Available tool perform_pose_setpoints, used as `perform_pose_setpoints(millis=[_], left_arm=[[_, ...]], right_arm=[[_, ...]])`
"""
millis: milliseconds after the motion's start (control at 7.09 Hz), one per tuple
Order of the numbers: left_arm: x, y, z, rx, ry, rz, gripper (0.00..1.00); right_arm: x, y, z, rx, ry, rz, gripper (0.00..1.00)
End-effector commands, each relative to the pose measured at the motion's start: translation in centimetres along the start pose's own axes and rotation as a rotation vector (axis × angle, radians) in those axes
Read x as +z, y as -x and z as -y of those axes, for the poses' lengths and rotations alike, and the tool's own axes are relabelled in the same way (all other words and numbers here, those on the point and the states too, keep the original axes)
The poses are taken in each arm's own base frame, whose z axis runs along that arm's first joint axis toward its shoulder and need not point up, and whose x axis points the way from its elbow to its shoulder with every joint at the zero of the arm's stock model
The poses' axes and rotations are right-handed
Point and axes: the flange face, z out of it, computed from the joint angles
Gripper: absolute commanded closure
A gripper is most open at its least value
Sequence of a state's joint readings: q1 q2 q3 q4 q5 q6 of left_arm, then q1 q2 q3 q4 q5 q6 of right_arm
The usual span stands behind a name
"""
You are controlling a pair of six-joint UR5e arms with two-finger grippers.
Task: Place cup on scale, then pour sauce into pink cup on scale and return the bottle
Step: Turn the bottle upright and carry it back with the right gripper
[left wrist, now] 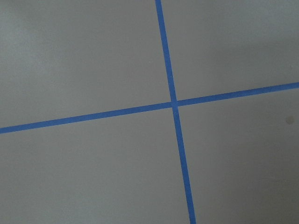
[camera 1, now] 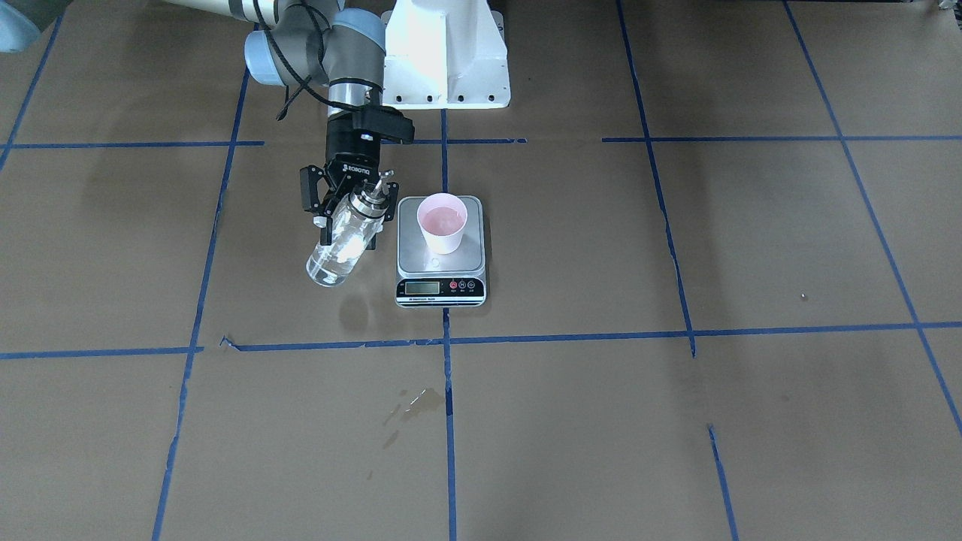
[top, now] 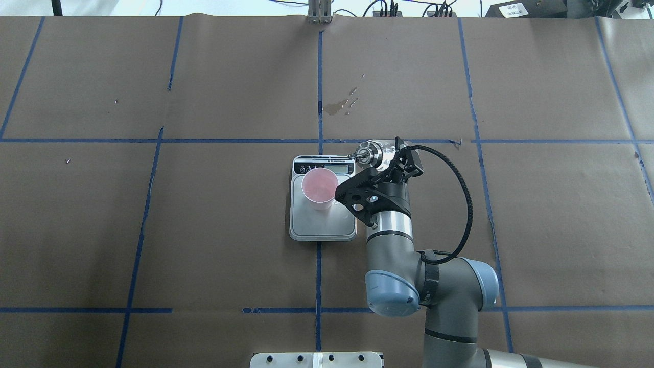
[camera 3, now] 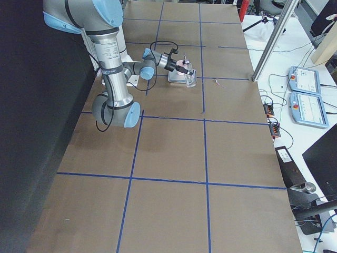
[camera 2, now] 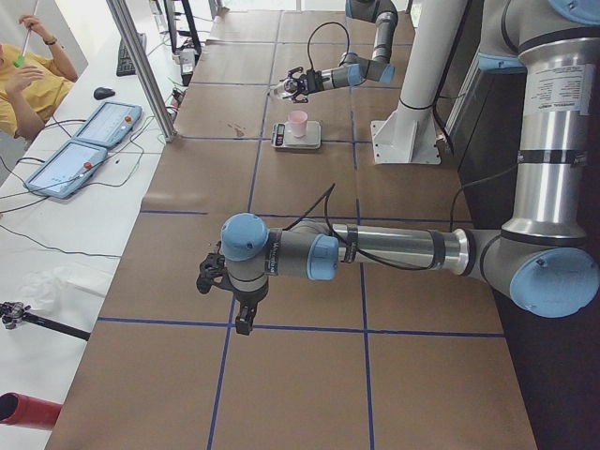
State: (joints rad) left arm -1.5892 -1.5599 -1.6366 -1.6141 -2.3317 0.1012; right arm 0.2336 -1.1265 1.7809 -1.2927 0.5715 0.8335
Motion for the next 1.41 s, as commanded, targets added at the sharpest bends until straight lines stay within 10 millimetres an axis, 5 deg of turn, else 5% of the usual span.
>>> perform_pose_setpoints(millis=[0, 141, 564, 705, 1129, 1270], left_arm=[[0.0, 0.0, 0.0, 0.001, -0.001, 0.000, 0.00], [0.1, 0.0, 0.0, 0.001, 0.001, 0.000, 0.00], [0.1, 0.0, 0.0, 0.002, 0.000, 0.000, 0.00], [0.1, 0.0, 0.0, 0.002, 0.000, 0.000, 0.00], [0.0, 0.0, 0.0, 0.001, -0.001, 0.002, 0.00], [0.0, 0.0, 0.0, 0.001, -0.001, 0.002, 0.00]], right_arm=[[-1.7, -4.8, 2.2, 0.305, 0.066, 0.088, 1.00], [-2.0, -6.1, 3.2, 0.347, 0.087, 0.113, 1.00], [-0.7, -8.0, 1.5, 0.566, 0.193, 0.115, 1.00], [-0.4, -9.6, -1.0, 0.558, 0.220, 0.089, 1.00], [-0.5, -18.9, -11.4, 0.534, 0.229, 0.088, 1.00], [0.3, -20.1, -13.8, 0.550, 0.193, 0.086, 1.00]])
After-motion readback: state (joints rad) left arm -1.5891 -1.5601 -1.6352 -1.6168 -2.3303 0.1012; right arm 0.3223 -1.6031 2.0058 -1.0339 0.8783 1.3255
